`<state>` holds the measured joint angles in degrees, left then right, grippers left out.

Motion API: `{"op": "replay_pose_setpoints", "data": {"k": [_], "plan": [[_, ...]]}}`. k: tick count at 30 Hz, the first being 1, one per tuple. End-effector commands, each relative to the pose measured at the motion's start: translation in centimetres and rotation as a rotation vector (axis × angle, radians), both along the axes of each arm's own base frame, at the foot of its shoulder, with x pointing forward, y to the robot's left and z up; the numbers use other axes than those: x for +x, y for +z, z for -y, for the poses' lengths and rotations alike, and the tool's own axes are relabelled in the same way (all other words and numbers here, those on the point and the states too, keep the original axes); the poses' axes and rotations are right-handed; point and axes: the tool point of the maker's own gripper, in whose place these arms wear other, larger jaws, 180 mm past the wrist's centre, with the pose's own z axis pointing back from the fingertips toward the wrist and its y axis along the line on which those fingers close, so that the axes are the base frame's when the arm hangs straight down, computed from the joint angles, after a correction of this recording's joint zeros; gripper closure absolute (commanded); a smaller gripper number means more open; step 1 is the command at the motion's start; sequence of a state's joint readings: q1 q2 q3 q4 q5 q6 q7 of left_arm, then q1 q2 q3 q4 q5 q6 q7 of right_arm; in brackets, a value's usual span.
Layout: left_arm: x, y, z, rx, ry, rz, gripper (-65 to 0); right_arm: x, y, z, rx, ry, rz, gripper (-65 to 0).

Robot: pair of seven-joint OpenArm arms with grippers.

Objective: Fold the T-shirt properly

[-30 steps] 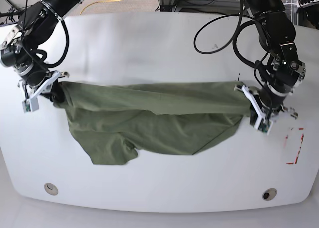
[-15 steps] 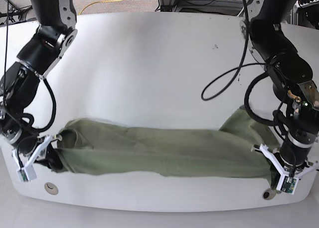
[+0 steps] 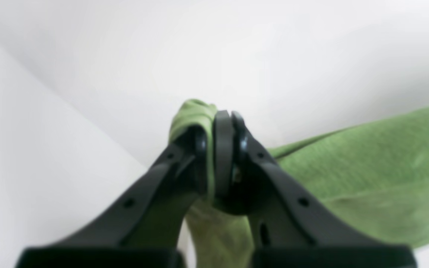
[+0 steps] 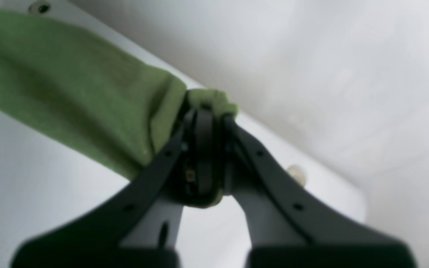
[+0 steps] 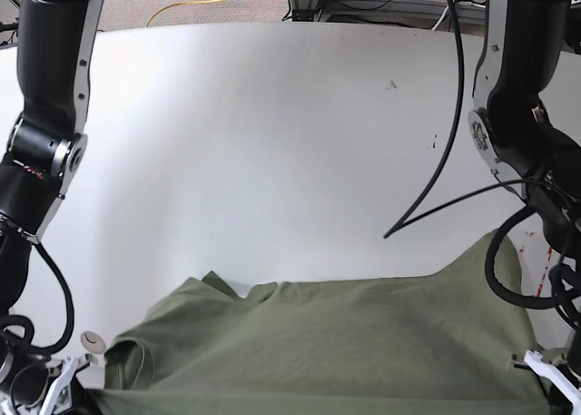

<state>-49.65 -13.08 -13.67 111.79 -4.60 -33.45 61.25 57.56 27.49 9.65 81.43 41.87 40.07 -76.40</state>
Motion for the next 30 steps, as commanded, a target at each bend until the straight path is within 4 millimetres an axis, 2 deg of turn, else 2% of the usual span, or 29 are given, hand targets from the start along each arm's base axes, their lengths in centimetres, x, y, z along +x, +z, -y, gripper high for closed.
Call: {"op": "replay_pose_setpoints", "data": {"k": [1,5,7,10,14,16,20,23,25,30], "plan": [[-0.8,3.5,-0.9,0.014,0.015,0.086,0.0,-0.3,5.0,0.9,-0.036,-0.016,0.112,0.0],[0.0,3.5,-0.9,0.026,0.011,0.063,0.0,-0.3,5.0,1.0,-0.057,-0.017,0.112,0.0],[0.1,2.6,-0.5,0.036,0.003,0.044,0.0,-0.4,3.0,1.1,-0.055,-0.018,0.072,0.0],[0.5,-0.9,-0.8,0.031,0.008,-0.032,0.0,-0.5,0.3,1.4,-0.035,-0.023,0.026,0.0],[0.4,-4.9,-0.5,0.038,0.005,-0.114,0.0,-1.3,-4.4,2.7,0.011,-0.051,-0.057,0.0],[-0.1,-6.5,-0.3,0.049,0.003,-0.141,0.0,-1.8,-5.6,3.2,0.024,-0.064,-0.074,0.0],[-1.1,-11.6,0.2,0.058,-0.006,-0.249,0.0,-3.7,-9.0,4.2,0.034,-0.098,-0.121,0.0],[-1.9,-16.6,0.9,0.033,-0.024,-0.361,0.0,-5.2,-11.8,4.5,0.032,-0.112,-0.165,0.0],[-3.1,-20.0,0.6,-0.015,-0.013,-0.434,0.0,-6.6,-13.8,5.1,0.042,-0.133,-0.196,0.0],[-6.3,-26.9,0.3,-0.066,0.006,-0.599,0.0,-9.9,-18.6,4.9,0.084,-0.162,-0.280,0.0]]}}
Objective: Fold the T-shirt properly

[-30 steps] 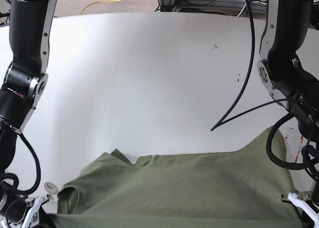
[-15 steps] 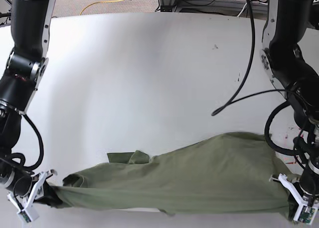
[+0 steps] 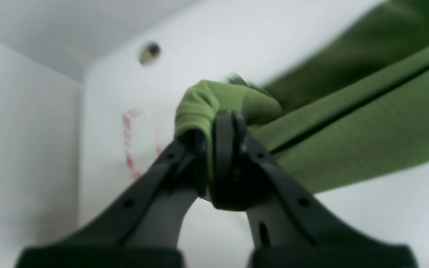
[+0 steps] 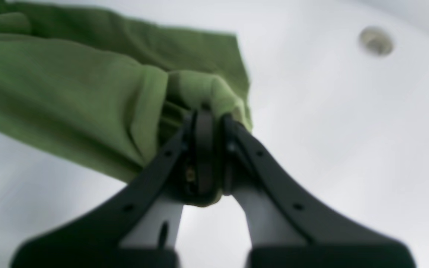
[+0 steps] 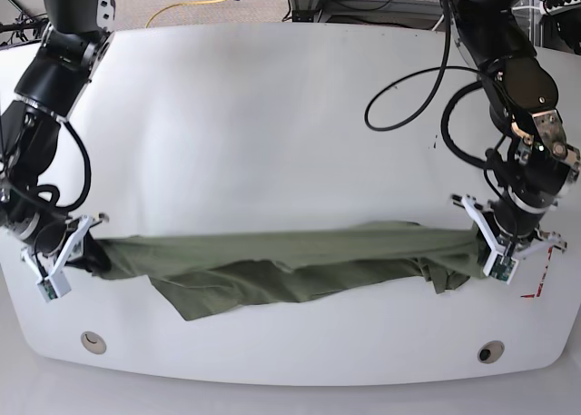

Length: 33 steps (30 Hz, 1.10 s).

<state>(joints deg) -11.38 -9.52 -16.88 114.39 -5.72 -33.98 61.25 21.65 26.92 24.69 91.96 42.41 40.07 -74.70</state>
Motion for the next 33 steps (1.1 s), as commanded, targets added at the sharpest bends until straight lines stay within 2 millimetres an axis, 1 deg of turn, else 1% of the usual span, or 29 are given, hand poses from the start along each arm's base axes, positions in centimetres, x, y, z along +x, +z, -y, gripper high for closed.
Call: {"op": "replay_pose_setpoints", "data": {"k": [1,3,4,5,7,9,11,13,14,16,18,19,21,23,25,26,29,31,32,33], "plan": [[-1.1,-1.1,-0.4,0.007,0.014,-0.018,0.0,-1.2,-0.2,0.8,0.000,-0.031,0.020,0.0],[-3.0,-3.9,-0.2,-0.002,0.012,-0.096,0.0,-2.8,-2.6,0.5,0.023,-0.042,-0.030,0.0],[-3.8,-5.0,0.1,-0.012,0.013,-0.125,0.0,-3.4,-3.2,0.4,0.026,-0.047,-0.044,0.0],[-4.9,-6.4,-0.1,-0.024,0.027,-0.163,0.0,-4.4,-4.3,0.4,0.035,-0.055,-0.069,0.0],[-6.9,-8.3,-1.2,-0.047,0.077,-0.216,0.0,-5.8,-6.1,0.2,0.057,-0.071,-0.109,0.0],[-8.7,-9.8,-1.8,-0.065,0.114,-0.262,0.0,-7.0,-7.2,0.0,0.064,-0.081,-0.134,0.0],[-11.0,-11.6,-2.5,-0.068,0.142,-0.326,0.0,-8.9,-8.8,0.2,0.077,-0.103,-0.179,0.0],[-12.8,-12.9,-2.9,-0.064,0.156,-0.374,0.0,-10.1,-9.9,0.1,0.090,-0.117,-0.209,0.0],[-14.0,-13.7,-3.1,-0.061,0.165,-0.408,0.0,-10.8,-10.5,0.1,0.096,-0.125,-0.225,0.0],[-16.5,-14.8,-4.4,-0.053,0.207,-0.463,0.0,-12.6,-11.7,0.4,0.106,-0.153,-0.261,0.0],[-18.2,-15.4,-5.5,-0.045,0.245,-0.497,0.0,-13.9,-12.6,0.6,0.117,-0.172,-0.291,0.0],[-18.7,-15.5,-5.8,-0.041,0.251,-0.510,0.0,-14.3,-12.9,0.6,0.120,-0.177,-0.302,0.0],[-20.1,-16.2,-6.2,-0.010,0.228,-0.556,0.0,-15.4,-13.6,0.7,0.119,-0.184,-0.328,0.0],[-21.7,-16.5,-7.1,0.017,0.228,-0.609,0.0,-16.4,-14.3,0.7,0.119,-0.187,-0.356,0.0],[-23.5,-16.3,-9.2,0.039,0.318,-0.670,0.0,-17.2,-14.6,0.8,0.120,-0.197,-0.369,0.0],[-23.8,-16.0,-10.1,0.050,0.350,-0.682,0.0,-17.3,-14.6,0.4,0.127,-0.197,-0.364,0.0],[-23.8,-15.3,-11.4,0.055,0.408,-0.672,0.0,-17.2,-14.2,-0.3,0.127,-0.189,-0.348,0.0],[-24.1,-15.2,-11.7,0.054,0.420,-0.672,0.0,-17.2,-13.9,-0.6,0.121,-0.184,-0.336,0.0],[-24.5,-15.3,-11.7,0.058,0.423,-0.683,0.0,-17.5,-14.0,-0.6,0.118,-0.183,-0.342,0.0],[-25.5,-15.6,-11.9,0.062,0.430,-0.704,0.0,-17.7,-14.0,-0.6,0.116,-0.182,-0.345,0.0]]}}
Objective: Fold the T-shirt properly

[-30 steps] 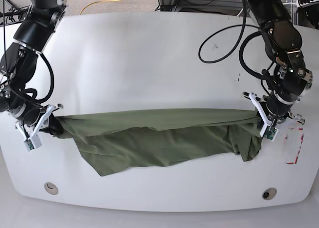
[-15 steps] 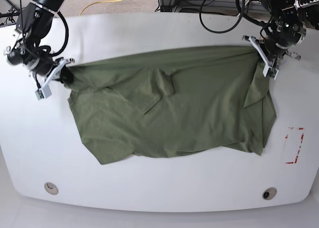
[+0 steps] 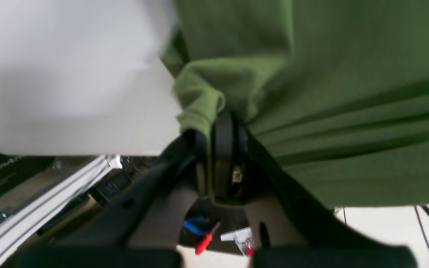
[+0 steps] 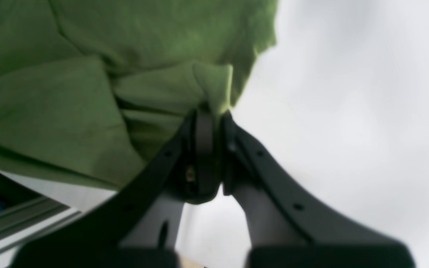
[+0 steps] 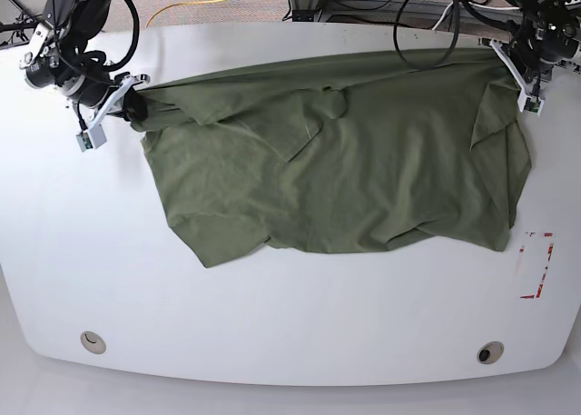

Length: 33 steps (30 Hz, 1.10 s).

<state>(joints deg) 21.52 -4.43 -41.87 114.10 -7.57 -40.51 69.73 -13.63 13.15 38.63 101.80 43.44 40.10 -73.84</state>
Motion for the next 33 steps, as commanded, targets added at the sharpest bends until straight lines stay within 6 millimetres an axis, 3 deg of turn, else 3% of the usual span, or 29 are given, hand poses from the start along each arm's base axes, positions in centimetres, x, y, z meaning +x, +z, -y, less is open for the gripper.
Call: {"op": "replay_pose_setpoints", "data": {"k": [1,8,13,21,23,27,28,29,33], "plan": [[-2.9,0.4,-2.1,0.081,0.040,-0.079,0.0,0.0,0.9,1.7,-0.070,-0.007,0.018,0.0],[-3.8,0.9,-3.6,0.097,0.096,-0.069,0.0,-0.4,0.6,1.5,-0.055,-0.014,0.029,0.0],[-2.7,2.2,-5.0,0.115,0.157,-0.006,0.0,-0.5,0.5,1.3,-0.043,-0.024,0.031,0.0],[-2.9,2.4,-5.4,0.119,0.178,0.000,-0.4,-2.0,-0.9,3.0,-0.122,-0.084,-0.032,0.0],[-3.1,2.3,-5.4,0.118,0.183,-0.015,-8.2,-2.0,-1.1,3.0,-0.139,-0.087,-0.042,0.0],[-4.2,2.0,-5.4,0.113,0.204,-0.076,-36.3,-2.3,-1.4,3.2,-0.158,-0.091,-0.059,0.0],[-4.0,2.0,-5.2,0.101,0.200,-0.072,-40.4,-2.3,-1.4,3.3,-0.159,-0.091,-0.060,0.0],[-3.7,1.9,-4.8,0.078,0.193,-0.059,-43.1,-2.3,-1.4,3.2,-0.156,-0.090,-0.060,0.0],[-2.2,2.2,-3.3,-0.024,0.120,0.017,-40.7,-2.1,-1.4,2.8,-0.142,-0.091,-0.052,0.0]]}}
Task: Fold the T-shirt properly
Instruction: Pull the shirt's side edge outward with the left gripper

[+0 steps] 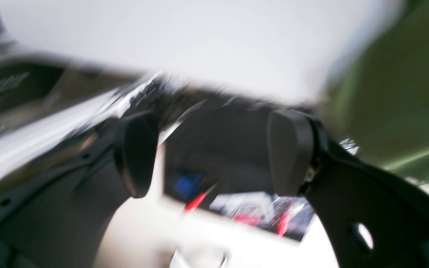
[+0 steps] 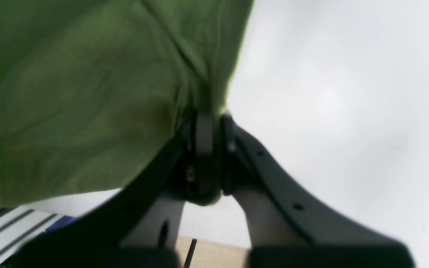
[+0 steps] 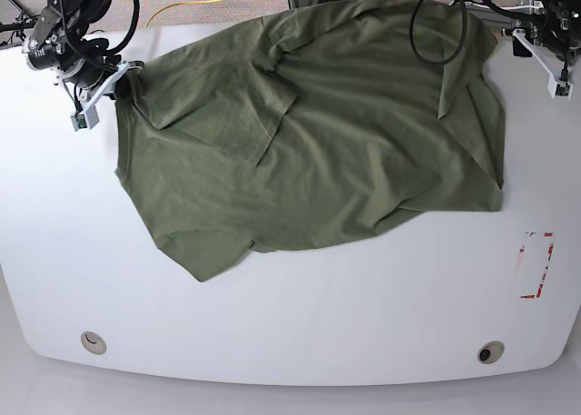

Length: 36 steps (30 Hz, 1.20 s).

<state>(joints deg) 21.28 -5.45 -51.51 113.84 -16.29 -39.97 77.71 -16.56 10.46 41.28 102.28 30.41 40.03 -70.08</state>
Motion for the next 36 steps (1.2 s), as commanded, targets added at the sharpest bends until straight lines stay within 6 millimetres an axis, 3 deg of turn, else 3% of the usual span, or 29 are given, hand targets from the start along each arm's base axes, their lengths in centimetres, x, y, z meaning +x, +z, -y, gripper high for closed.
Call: {"op": "replay_pose_setpoints", "data": {"k": [1,9,19,27,36], "plan": [[1.0,1.2,0.3,-0.018,-0.070,0.050,-40.6,1.3,1.1,-0.2,0.005,-0.001,0.057,0.0],[3.6,2.5,3.8,-0.213,-0.176,0.214,-40.7,1.6,1.1,-0.4,0.012,-0.001,0.065,0.0],[4.2,0.5,7.3,-0.315,-0.222,0.192,-40.6,1.4,1.0,-0.6,0.017,-0.001,0.063,0.0],[6.9,0.6,7.5,-0.326,-0.200,0.276,-40.4,1.4,1.0,-0.6,0.019,-0.001,0.062,0.0],[8.2,-2.5,7.7,-0.311,-0.203,0.174,-40.3,1.4,1.0,-0.6,0.020,-0.002,0.063,0.0]]}}
